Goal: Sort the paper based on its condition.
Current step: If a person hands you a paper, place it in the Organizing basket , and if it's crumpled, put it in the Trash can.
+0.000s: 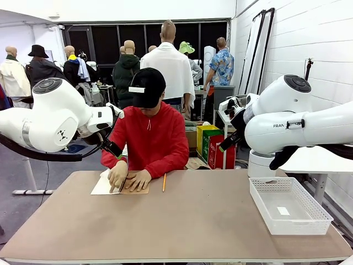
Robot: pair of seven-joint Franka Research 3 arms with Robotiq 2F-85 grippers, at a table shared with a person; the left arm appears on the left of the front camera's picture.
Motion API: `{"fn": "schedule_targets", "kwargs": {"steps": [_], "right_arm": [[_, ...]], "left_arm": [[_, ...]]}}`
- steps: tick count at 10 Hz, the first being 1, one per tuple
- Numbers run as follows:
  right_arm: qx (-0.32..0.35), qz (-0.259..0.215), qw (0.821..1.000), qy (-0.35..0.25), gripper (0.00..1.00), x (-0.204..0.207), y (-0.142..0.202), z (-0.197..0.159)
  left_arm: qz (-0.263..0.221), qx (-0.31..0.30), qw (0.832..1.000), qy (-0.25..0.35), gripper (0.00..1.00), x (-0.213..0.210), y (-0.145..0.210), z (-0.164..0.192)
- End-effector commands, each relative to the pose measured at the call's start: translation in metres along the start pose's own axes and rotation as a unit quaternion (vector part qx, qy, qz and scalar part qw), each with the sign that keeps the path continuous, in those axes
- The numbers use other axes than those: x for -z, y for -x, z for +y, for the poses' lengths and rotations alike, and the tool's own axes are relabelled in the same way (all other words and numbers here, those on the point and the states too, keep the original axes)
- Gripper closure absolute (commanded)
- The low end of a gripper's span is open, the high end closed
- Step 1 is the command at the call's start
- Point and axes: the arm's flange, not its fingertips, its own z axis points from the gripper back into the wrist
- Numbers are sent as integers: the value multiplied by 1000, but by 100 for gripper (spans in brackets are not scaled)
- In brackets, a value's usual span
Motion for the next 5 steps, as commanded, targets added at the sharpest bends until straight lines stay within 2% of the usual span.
{"fn": "schedule_targets", "kwargs": {"steps": [1, 5], "right_arm": [[1, -1, 1000, -1, 0, 0, 0, -1], [1, -1, 1000, -1, 0, 0, 0, -1]], "left_arm": [[0, 1, 1000, 0, 0, 0, 0, 0], [0, 1, 1000, 0, 0, 0, 0, 0]]}}
